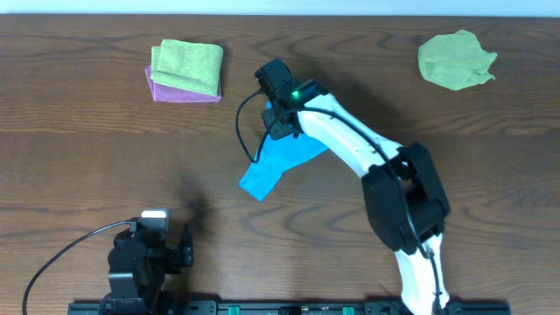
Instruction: Fold the cloth
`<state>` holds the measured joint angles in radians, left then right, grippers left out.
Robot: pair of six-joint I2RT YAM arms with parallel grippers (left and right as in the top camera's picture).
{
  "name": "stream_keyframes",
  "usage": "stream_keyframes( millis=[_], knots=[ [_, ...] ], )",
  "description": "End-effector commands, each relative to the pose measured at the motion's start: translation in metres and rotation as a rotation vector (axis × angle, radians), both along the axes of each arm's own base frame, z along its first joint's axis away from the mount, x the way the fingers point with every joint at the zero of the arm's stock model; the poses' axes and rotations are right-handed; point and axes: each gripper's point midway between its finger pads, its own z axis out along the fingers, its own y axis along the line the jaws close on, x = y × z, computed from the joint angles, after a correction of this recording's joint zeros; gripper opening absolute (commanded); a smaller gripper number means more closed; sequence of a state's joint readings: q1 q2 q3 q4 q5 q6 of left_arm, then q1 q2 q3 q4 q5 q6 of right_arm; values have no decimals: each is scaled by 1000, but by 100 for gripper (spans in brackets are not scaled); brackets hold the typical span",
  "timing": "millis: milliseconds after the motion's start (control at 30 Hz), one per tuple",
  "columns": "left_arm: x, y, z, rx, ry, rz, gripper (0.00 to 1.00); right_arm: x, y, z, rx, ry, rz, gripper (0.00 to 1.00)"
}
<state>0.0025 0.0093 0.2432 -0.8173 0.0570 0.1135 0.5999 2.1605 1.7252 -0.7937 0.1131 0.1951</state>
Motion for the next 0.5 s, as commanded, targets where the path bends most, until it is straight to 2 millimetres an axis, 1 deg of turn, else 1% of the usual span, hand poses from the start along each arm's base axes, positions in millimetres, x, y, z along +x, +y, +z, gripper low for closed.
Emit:
stream_keyframes(
  millis=[0,33,67,233,333,467],
  knots=[
    [-3,-4,-5,-3,17,-28,96,5,-1,47,29,-78,-11,1],
    [-3,-4,-5,-3,17,-28,95,2,-3,51,25,-76,-11,2],
    [-3,-4,-5,-3,17,-28,95,-3,-10,57,5,-71,-25,1],
    [-3,-4,-5,-3,17,-28,96,-22,-35,68,-76,-34,-66,1],
    [-3,-4,-5,-3,17,-28,95,-38,-47,69,-117,23,-80,2],
    [-3,-4,-5,-3,17,-28,95,-54,-68,63,-191,77,-167,2]
  ],
)
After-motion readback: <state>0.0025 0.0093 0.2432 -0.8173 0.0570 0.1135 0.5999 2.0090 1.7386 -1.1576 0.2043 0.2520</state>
